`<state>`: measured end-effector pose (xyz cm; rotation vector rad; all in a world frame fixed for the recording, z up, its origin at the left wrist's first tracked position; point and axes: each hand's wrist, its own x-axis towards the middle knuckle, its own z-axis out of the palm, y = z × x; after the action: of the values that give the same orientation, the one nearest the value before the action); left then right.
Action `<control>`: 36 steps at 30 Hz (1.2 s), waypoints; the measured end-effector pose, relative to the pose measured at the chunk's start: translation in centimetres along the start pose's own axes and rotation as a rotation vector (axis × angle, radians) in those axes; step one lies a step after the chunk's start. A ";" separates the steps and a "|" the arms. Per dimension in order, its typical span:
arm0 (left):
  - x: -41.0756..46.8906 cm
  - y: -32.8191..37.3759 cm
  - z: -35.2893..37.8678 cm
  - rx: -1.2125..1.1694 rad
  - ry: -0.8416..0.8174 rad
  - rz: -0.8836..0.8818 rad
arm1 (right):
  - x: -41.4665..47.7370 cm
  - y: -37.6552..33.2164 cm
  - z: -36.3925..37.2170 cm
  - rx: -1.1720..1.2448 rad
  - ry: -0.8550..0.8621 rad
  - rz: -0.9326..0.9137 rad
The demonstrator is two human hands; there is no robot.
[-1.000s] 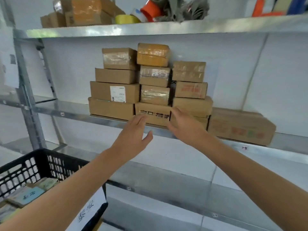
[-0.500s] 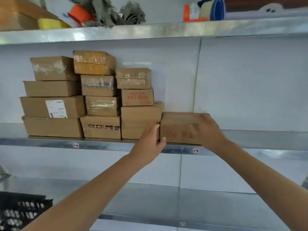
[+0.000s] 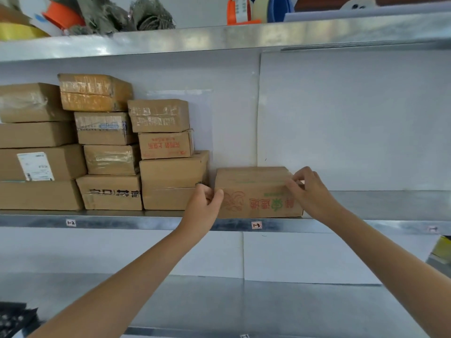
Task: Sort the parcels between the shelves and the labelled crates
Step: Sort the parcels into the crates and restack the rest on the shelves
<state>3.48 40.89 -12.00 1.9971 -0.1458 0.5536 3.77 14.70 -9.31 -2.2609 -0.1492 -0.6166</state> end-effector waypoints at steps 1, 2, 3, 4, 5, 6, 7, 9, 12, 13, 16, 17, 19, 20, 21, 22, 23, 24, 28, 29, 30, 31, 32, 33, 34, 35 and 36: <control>0.3 0.4 0.1 0.016 0.003 -0.023 | 0.5 0.2 -0.2 0.024 0.029 0.034; 0.7 0.8 0.3 0.028 0.003 -0.050 | 0.9 0.3 -0.4 0.048 0.030 0.088; 1.1 1.1 0.4 0.025 -0.002 -0.085 | 1.4 0.5 -0.6 0.091 0.001 0.165; 1.5 1.3 0.6 0.011 -0.012 -0.129 | 1.7 0.6 -0.7 0.160 -0.052 0.261; 1.8 1.5 0.7 -0.002 -0.033 -0.183 | 2.0 0.7 -0.7 0.244 -0.124 0.357; 2.0 1.8 1.0 -0.011 -0.062 -0.243 | 2.0 0.7 -0.8 0.322 -0.202 0.428; 2.2 1.9 1.2 -0.022 -0.093 -0.300 | 2.0 0.7 -0.8 0.378 -0.257 0.460; 2.2 2.0 1.7 -0.084 -0.119 -0.359 | 1.8 0.8 -0.7 0.427 -0.274 0.451; 1.3 2.2 1.6 -0.209 -0.070 -0.337 | 1.3 1.0 -1.0 0.429 -0.255 0.392; 0.8 2.3 1.4 -0.252 -0.040 -0.312 | 0.9 1.0 -1.3 0.427 -0.271 0.361; -0.7 2.9 0.4 -0.346 0.064 -0.204 | -0.5 0.5 -2.0 0.446 -0.261 0.283; -1.1 3.4 0.1 -0.363 0.083 -0.163 | -0.9 0.2 -2.1 0.458 -0.223 0.262; -1.8 4.4 -0.4 -0.388 0.105 -0.074 | -1.6 -0.5 -2.4 0.484 -0.132 0.212; -2.2 4.9 -0.7 -0.401 0.123 -0.032 | -1.9 -1.0 -2.6 0.498 -0.096 0.182; -2.6 5.3 -1.2 -0.416 0.146 0.002 | -2.1 -1.5 -2.8 0.513 -0.069 0.150; -3.1 5.6 -1.7 -0.430 0.171 0.030 | -2.4 -2.0 -2.8 0.527 -0.052 0.118; -3.7 5.9 -2.3 -0.444 0.195 0.051 | -2.7 -2.5 -2.8 0.538 -0.042 0.089; -4.4 5.8 -3.0 -0.457 0.217 0.064 | -2.9 -3.0 -2.5 0.551 -0.041 0.063; -7.6 4.6 -6.4 -0.468 0.332 0.051 | -4.1 -5.4 -0.2 0.589 -0.102 -0.020; -8.4 4.1 -7.4 -0.453 0.367 0.037 | -4.3 -6.1 0.7 0.600 -0.118 -0.044; -9.1 3.6 -8.4 -0.435 0.401 0.019 | -4.5 -6.8 1.6 0.611 -0.135 -0.068; -9.9 3.0 -9.4 -0.416 0.434 0.002 | -4.8 -7.6 2.6 0.621 -0.160 -0.087; -10.7 2.4 -10.4 -0.393 0.467 -0.013 | -5.0 -8.3 3.8 0.636 -0.196 -0.101; -11.5 1.7 -11.4 -0.369 0.499 -0.029 | -5.4 -9.1 5.1 0.654 -0.243 -0.111; -12.3 1.0 -12.5 -0.338 0.533 -0.047 | -5.8 -9.9 6.6 0.664 -0.292 -0.126; -13.3 0.4 -13.5 -0.307 0.565 -0.069 | -6.2 -10.6 8.1 0.655 -0.335 -0.152; -14.4 -0.3 -14.5 -0.280 0.597 -0.093 | -6.6 -11.5 9.7 0.638 -0.373 -0.187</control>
<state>-13.78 51.76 -13.11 1.4907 0.2240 0.9842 -1.66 30.11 -10.58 -1.7197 -0.6514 -0.1863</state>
